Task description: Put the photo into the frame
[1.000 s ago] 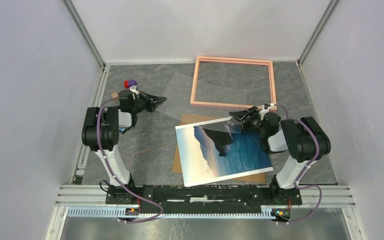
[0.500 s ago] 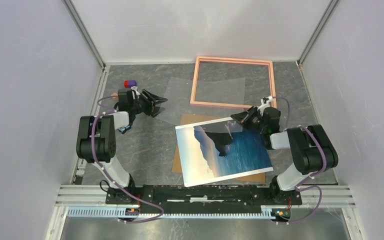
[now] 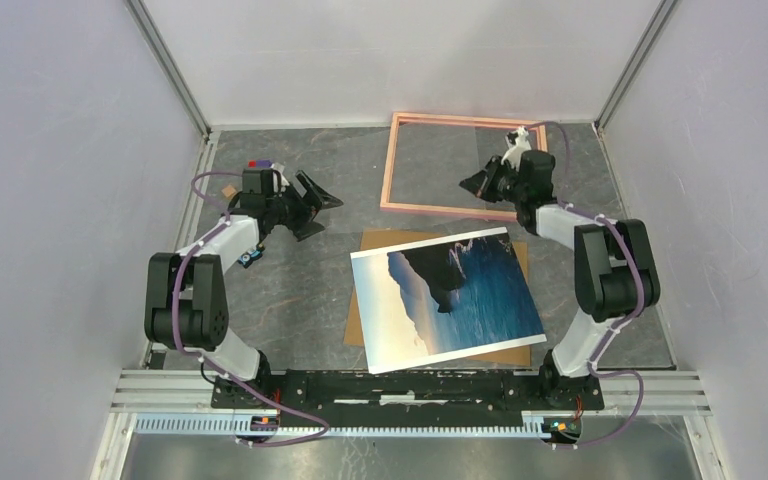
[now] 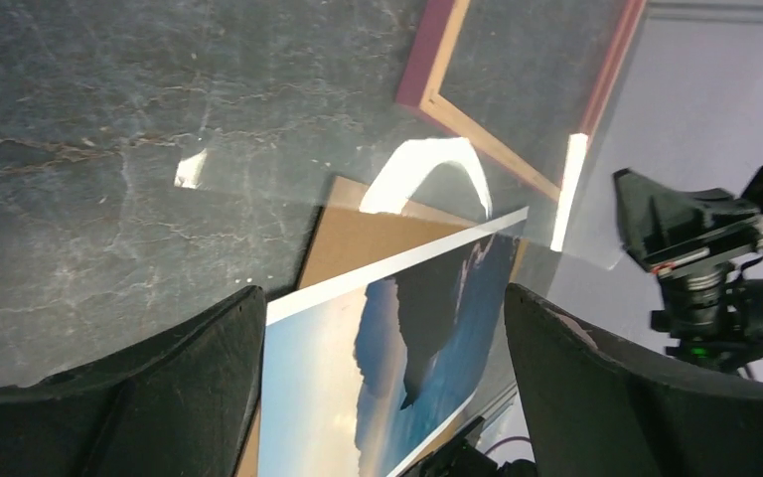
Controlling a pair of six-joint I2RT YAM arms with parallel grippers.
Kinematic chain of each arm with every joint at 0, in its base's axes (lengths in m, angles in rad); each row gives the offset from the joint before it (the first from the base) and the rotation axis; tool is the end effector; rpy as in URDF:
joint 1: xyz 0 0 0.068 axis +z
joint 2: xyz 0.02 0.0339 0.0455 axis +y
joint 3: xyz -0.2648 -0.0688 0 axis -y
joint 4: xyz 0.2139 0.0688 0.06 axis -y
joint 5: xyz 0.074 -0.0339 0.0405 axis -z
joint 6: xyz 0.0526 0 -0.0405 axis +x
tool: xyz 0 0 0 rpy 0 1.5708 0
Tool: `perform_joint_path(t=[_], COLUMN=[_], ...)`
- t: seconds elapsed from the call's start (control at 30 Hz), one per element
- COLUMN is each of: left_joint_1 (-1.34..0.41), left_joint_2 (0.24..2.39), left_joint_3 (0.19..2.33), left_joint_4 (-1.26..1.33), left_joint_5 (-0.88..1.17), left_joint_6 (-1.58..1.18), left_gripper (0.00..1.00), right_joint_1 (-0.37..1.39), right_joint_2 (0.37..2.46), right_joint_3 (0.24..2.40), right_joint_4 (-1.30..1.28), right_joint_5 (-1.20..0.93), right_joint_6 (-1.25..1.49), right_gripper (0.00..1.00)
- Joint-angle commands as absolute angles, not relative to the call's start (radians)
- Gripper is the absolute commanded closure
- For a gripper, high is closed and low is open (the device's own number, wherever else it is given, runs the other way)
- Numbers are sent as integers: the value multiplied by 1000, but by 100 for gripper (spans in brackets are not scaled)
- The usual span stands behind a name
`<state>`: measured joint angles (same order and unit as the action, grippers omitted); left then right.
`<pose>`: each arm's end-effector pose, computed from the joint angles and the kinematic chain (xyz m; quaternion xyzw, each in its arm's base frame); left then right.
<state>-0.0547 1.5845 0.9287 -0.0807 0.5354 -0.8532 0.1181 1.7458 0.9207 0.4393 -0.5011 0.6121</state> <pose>0.3161 -0.0442 0.2153 -0.2440 0.8540 -0.3887 0.2451 0.3611 0.0683 0.2126 0.0622 0.8131 0.3853 0.4319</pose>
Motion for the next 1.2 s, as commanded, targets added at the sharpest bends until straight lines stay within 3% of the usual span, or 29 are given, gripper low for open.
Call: perform_joint_path(t=[0.0, 0.33, 0.7, 0.93, 1.17], left_joint_1=[-50, -52, -67, -90, -100], left_joint_2=[1533, 1500, 1525, 1533, 1549], left_joint_3=[969, 945, 923, 910, 919], left_joint_4=[-134, -45, 24, 71, 75], left_joint_5=[512, 602, 643, 662, 667], left_joint_6=[-771, -823, -855, -871, -867], left_gripper=[5, 5, 5, 3, 3], right_joint_1=[93, 5, -98, -104, -115], right_joint_2=[1816, 2001, 2025, 2122, 2118], right_joint_3=[1090, 1377, 1429, 1602, 1552], right_joint_4=[271, 35, 5, -92, -6], right_joint_5=[-495, -571, -588, -570, -550], right_joint_6=[505, 465, 449, 459, 492], right_gripper=[100, 100, 100, 100, 100])
